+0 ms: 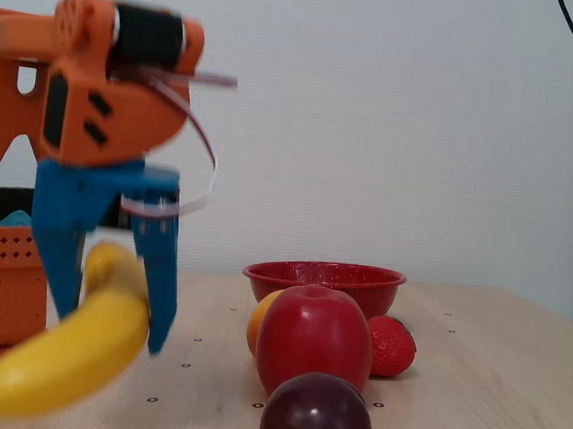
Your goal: Put the banana in the red bowl.
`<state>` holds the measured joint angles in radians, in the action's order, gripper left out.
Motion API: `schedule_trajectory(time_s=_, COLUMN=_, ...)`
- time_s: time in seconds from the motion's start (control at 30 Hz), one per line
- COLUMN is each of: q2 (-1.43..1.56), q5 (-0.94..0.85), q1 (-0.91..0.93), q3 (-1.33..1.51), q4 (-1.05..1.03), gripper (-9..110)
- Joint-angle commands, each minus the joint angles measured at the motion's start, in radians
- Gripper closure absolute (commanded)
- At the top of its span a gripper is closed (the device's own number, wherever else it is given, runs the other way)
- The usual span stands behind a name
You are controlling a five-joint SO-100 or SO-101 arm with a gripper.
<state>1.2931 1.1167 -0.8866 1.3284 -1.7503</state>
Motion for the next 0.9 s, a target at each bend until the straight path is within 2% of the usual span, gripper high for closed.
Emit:
schedule_trajectory(time_s=0.0, q2=0.150, q5=-0.037, q1=0.011, q3=-0.126, q4=-0.066, gripper=101)
schedule_trajectory(time_s=0.13, q2=0.189, q5=-0.095, q1=0.078, q3=-0.210, q4=-0.146, gripper=101)
schedule_trajectory(time_s=0.47, q2=0.299, q5=-0.281, q1=0.336, q3=-0.270, q4=-0.146, gripper=101)
schedule_trajectory(time_s=0.73, q2=0.376, q5=-0.509, q1=0.641, q3=-0.310, q4=-0.146, gripper=101)
schedule_trajectory(time_s=0.77, q2=0.380, q5=-0.586, q1=0.749, q3=-0.328, q4=-0.146, gripper=101)
schedule_trajectory(time_s=0.87, q2=0.373, q5=-0.667, q1=0.877, q3=-0.348, q4=-0.146, gripper=101)
